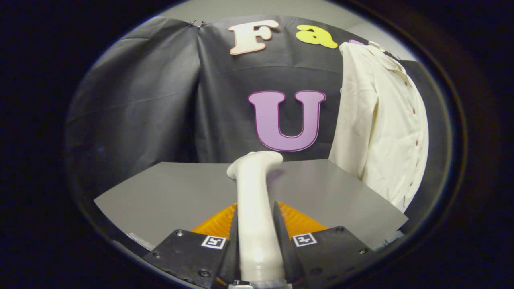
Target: Iron the clothes twice with a garment steamer, once on the left side and once on the right side.
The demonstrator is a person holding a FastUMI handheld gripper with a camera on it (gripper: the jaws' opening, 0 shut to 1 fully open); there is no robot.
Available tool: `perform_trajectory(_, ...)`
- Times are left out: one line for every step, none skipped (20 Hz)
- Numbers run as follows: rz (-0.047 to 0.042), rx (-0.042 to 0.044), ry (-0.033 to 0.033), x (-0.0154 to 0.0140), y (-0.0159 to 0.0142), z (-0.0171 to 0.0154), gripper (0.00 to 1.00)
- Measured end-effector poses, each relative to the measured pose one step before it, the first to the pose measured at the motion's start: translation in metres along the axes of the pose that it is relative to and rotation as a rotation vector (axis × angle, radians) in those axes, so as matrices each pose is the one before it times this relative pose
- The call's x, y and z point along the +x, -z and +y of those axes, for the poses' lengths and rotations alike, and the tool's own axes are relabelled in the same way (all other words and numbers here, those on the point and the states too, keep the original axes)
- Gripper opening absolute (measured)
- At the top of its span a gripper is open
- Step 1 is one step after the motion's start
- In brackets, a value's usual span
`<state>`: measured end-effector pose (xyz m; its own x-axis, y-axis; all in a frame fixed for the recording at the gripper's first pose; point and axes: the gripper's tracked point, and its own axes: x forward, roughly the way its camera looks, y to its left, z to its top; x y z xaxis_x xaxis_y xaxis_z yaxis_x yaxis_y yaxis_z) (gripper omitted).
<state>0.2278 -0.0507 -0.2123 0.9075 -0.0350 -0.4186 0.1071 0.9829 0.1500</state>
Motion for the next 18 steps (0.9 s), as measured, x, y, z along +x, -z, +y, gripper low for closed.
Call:
perform_trajectory(-0.01065, 0.01366, -0.01365, -0.00003, -0.00149, 0.00227, 0.45)
perform_trajectory(-0.00236, -0.00024, -0.01719, 0.00019, -0.00118, 0.00185, 0.44)
perform_trajectory(0.00177, -0.00796, -0.00457, 0.00104, -0.00088, 0.0014, 0.43)
perform_trajectory(0.00265, -0.01285, 0.0019, -0.00179, 0.00098, -0.00015, 0.42)
perform_trajectory(-0.01426, -0.0126, -0.00606, -0.00061, -0.0029, 0.00081, 0.41)
perform_trajectory(-0.01148, -0.01047, -0.01681, -0.00069, -0.00077, 0.00224, 0.4)
perform_trajectory(-0.02308, 0.00601, -0.01907, -0.00286, -0.00501, 0.00261, 0.4)
perform_trajectory(-0.0217, 0.00982, -0.0185, -0.00432, -0.00603, 0.00228, 0.4)
perform_trajectory(-0.02038, 0.00379, -0.01268, -0.00549, -0.00696, 0.00166, 0.4)
perform_trajectory(-0.01892, 0.00239, -0.01103, -0.00538, -0.00852, 0.00058, 0.4)
perform_trajectory(-0.0069, -0.0074, -0.00918, -0.00541, -0.00802, 0.00016, 0.4)
perform_trajectory(-0.01635, -0.0095, -0.00365, -0.00629, -0.00949, -0.0034, 0.4)
perform_trajectory(-0.02009, -0.00867, 0.00168, -0.00594, -0.00975, -0.00425, 0.4)
perform_trajectory(-0.01426, -0.01189, 0.00037, -0.00572, -0.0069, -0.00576, 0.4)
perform_trajectory(-0.01088, -0.00883, 0.00343, -0.00518, -0.00718, -0.00692, 0.4)
perform_trajectory(-0.00692, -0.00402, 0.00488, -0.00441, -0.00506, -0.00686, 0.4)
perform_trajectory(-0.014, -0.00097, 0.00938, -0.00526, -0.00787, -0.00882, 0.4)
perform_trajectory(-0.01572, 0.00039, 0.00801, -0.00332, -0.00733, -0.00685, 0.4)
